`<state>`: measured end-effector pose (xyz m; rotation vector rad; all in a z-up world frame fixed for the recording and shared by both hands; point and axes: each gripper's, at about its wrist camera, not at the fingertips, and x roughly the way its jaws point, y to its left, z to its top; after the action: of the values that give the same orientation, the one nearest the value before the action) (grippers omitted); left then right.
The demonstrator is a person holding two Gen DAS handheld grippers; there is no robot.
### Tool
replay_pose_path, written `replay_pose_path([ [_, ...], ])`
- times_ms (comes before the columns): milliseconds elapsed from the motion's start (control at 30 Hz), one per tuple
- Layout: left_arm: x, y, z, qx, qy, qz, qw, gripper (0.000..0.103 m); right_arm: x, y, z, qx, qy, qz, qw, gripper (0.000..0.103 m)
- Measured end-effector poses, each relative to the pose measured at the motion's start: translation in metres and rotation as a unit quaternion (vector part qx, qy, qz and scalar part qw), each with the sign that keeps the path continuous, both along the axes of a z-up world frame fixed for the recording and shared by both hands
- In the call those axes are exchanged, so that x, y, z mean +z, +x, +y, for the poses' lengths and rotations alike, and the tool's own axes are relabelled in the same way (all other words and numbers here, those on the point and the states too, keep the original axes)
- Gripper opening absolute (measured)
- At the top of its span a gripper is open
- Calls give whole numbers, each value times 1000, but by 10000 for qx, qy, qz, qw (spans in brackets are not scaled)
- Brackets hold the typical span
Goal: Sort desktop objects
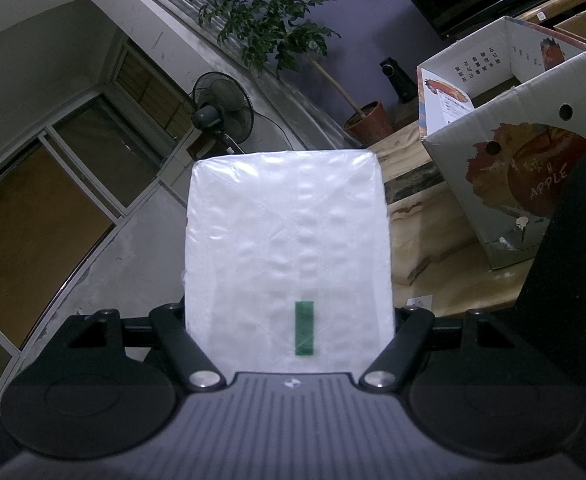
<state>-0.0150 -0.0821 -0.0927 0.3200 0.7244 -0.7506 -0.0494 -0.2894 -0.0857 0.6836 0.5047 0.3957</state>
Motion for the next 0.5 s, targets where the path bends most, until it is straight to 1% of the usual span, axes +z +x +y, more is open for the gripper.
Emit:
replay_pose_path([
  [500, -1, 1, 0, 5, 5, 21, 10000, 86, 1, -1, 1, -4, 7, 6, 10000, 75],
])
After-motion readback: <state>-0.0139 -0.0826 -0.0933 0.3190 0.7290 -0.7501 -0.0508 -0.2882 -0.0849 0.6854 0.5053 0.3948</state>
